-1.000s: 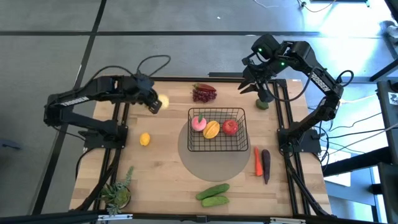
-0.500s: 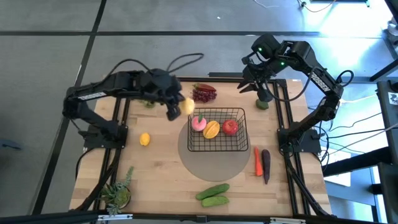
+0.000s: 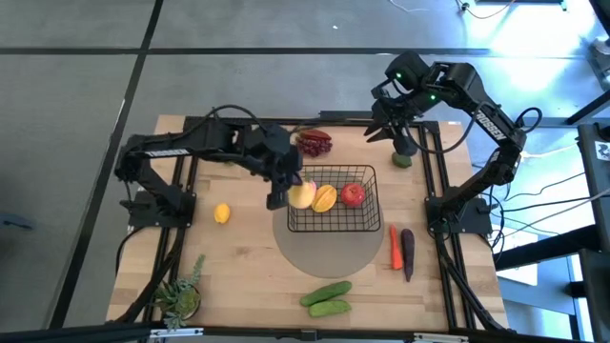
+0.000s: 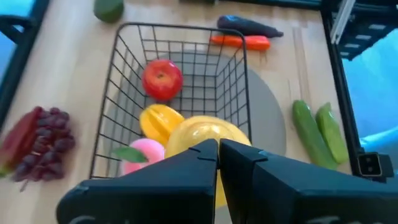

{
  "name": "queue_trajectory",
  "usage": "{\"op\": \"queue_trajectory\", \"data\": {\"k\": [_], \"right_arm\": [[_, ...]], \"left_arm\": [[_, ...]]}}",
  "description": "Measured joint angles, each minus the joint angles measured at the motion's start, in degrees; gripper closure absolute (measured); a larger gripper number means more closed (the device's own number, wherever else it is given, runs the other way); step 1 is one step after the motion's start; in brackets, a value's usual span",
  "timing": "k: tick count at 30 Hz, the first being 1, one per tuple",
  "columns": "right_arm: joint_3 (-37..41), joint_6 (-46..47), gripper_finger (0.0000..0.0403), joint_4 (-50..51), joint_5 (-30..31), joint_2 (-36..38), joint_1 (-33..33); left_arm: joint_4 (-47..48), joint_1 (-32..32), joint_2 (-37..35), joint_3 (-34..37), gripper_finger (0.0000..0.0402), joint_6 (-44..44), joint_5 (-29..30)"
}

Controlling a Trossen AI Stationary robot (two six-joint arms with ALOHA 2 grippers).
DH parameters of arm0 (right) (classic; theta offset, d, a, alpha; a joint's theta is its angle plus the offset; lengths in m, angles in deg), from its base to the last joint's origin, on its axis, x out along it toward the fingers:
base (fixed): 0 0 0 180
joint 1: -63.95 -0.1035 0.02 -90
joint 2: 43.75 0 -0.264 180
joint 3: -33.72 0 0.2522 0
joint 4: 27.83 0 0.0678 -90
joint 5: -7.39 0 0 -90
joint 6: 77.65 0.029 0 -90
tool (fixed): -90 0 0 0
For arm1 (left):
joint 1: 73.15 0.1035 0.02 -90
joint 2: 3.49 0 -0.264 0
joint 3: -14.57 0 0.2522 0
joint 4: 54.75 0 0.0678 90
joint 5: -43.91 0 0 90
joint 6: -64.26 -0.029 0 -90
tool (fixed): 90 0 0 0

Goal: Build produce basket
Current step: Put the yellow pear into the black wire basket

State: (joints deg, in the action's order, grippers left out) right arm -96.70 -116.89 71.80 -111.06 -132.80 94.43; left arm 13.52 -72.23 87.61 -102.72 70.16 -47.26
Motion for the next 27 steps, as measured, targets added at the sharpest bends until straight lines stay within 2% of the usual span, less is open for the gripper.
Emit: {"op": "queue_trajectory", "data": {"k": [14, 27], "right_arm": [[0.00, -0.20, 0.0320, 0.61, -1.16, 0.00, -0.02], [0.00, -0.39, 0.0320, 0.90, -1.14, 0.00, -0.04]], "left_arm": [[0.65, -5.21, 7.84, 0.00, 0.0401, 8.66, 0.17], [-0.71, -7.92, 12.21, -0.03, 0.0401, 8.91, 0.64]]}}
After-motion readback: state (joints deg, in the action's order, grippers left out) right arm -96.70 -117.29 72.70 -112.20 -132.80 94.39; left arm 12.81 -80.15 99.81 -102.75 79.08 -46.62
